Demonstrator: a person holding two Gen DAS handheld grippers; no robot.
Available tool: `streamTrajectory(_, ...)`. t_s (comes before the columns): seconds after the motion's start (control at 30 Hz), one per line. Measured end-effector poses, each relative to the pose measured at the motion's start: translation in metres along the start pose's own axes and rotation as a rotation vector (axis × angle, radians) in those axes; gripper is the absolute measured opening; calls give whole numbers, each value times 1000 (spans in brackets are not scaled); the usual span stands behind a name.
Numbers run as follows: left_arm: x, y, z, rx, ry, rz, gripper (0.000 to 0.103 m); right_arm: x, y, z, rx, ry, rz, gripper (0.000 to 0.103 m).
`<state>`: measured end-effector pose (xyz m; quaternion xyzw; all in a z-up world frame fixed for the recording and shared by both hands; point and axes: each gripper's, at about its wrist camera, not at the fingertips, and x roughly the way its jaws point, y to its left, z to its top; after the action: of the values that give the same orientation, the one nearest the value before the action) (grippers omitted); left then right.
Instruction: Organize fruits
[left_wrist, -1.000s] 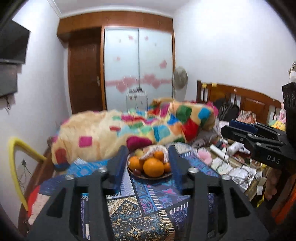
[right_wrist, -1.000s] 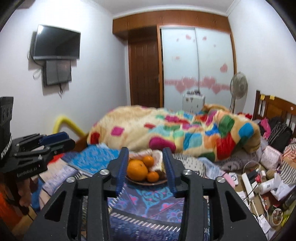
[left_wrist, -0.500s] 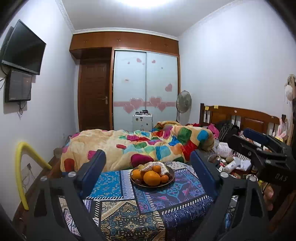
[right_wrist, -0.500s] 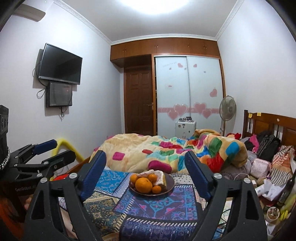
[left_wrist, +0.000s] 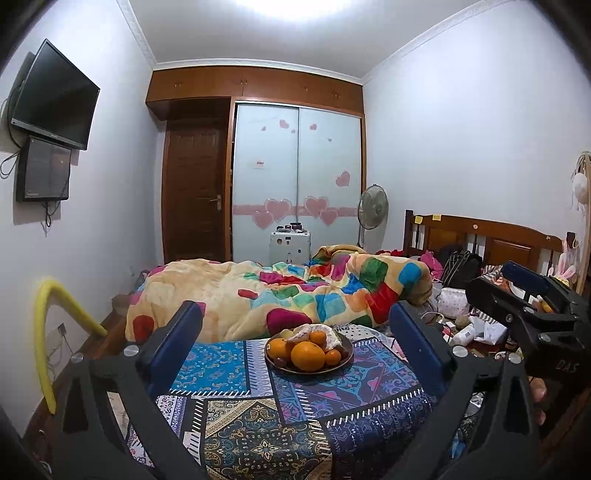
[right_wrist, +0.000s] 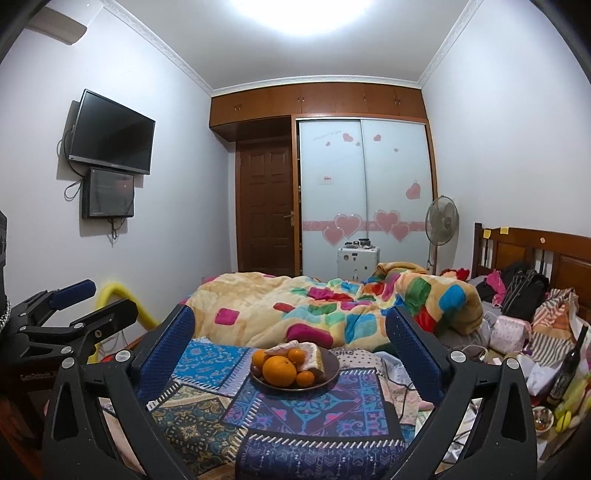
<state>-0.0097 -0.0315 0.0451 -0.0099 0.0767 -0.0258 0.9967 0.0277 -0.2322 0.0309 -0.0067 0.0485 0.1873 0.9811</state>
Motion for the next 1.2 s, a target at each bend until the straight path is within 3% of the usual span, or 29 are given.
streamTrajectory(1.2, 9, -4, -10, 6, 16, 8, 103, -1, -2, -2, 13, 14, 8, 103)
